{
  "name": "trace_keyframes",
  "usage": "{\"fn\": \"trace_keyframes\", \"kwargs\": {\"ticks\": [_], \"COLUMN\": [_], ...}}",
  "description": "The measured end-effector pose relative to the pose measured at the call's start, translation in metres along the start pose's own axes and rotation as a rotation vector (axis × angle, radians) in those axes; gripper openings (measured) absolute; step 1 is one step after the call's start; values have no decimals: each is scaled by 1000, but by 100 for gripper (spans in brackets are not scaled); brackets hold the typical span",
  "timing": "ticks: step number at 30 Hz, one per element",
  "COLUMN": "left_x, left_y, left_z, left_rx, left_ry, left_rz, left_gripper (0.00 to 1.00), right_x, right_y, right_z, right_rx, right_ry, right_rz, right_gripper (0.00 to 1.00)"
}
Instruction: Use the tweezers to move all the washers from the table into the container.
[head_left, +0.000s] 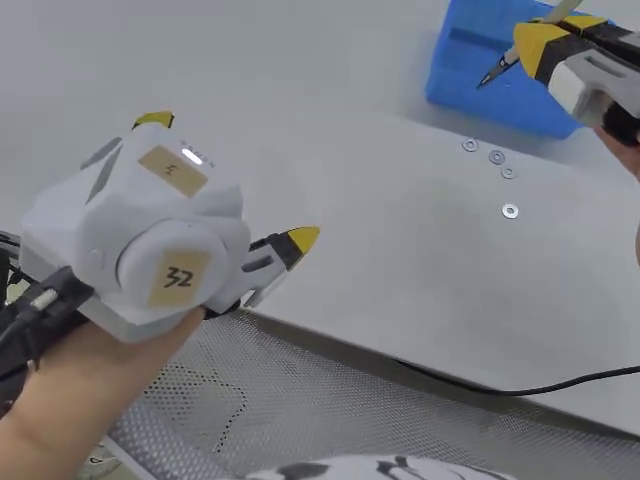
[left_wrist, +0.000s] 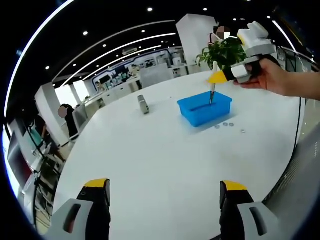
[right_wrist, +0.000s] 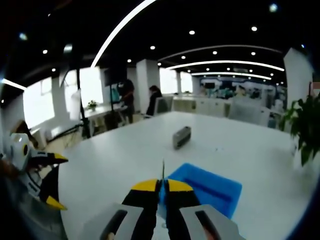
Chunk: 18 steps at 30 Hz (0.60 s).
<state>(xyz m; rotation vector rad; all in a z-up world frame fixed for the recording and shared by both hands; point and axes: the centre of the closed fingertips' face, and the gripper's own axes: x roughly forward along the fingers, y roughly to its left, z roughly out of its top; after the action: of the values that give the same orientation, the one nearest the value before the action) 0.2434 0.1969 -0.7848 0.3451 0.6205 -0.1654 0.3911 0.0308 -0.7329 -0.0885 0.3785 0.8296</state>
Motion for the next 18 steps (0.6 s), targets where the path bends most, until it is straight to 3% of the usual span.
{"fn": "trace_keyframes", "kwargs": {"ticks": [18], "left_x": [0], "left_y": [0], "left_z": [-2], "left_rx": [8], "left_ry": [11], "left_rz": [7], "left_gripper": [93], "right_x": [7], "right_y": [-1], "right_z": [-44], "right_rx": [-59], "right_ry": [95], "right_rz": [-17], "right_gripper": [2]}}
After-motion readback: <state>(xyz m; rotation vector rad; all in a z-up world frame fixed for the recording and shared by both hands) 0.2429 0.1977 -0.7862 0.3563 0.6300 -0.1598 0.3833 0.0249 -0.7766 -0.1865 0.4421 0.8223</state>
